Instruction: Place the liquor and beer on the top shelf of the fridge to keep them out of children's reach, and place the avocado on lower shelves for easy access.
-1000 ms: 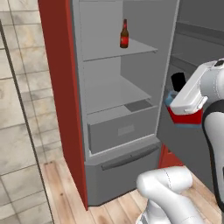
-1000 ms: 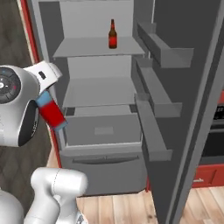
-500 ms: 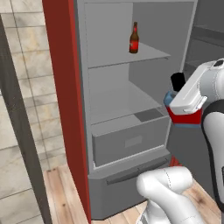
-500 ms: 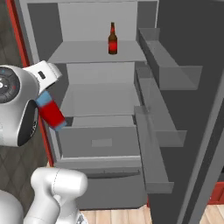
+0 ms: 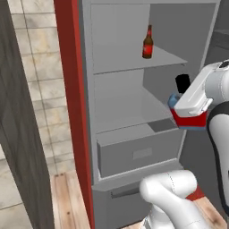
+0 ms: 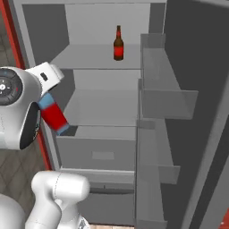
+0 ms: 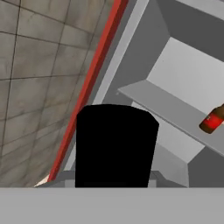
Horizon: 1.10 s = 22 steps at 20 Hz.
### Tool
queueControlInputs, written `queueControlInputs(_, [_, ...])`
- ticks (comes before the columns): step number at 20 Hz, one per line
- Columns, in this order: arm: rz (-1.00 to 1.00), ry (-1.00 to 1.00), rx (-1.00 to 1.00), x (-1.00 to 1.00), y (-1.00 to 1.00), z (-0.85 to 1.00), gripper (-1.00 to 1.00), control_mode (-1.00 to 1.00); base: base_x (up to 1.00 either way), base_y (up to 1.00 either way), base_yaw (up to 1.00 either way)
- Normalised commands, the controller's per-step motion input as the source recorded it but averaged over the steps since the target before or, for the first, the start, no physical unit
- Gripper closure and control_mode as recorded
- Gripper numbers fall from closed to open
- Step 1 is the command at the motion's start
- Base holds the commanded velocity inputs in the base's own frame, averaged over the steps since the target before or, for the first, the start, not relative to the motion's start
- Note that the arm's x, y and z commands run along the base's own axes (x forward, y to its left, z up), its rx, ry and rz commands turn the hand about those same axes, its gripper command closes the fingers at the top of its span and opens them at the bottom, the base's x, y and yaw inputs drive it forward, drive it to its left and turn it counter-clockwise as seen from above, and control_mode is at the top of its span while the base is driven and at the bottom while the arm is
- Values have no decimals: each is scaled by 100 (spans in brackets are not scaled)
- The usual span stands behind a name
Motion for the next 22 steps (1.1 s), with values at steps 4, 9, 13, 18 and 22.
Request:
queueControlInputs(4, [0, 0, 0, 0, 0, 0, 100, 100, 39, -12, 25])
queueControlInputs(9, [0, 0, 0, 0, 0, 0, 100, 100, 33, -22, 21])
queueControlInputs(13, [0, -4, 0, 6, -15, 0, 100, -100, 9, -18, 2])
queueControlInputs(18, [-10, -3, 0, 8, -31, 3, 100, -100, 0, 0, 0])
queueControlInputs(22, [-22, 0, 0, 5, -11, 31, 100, -100, 0, 0, 0])
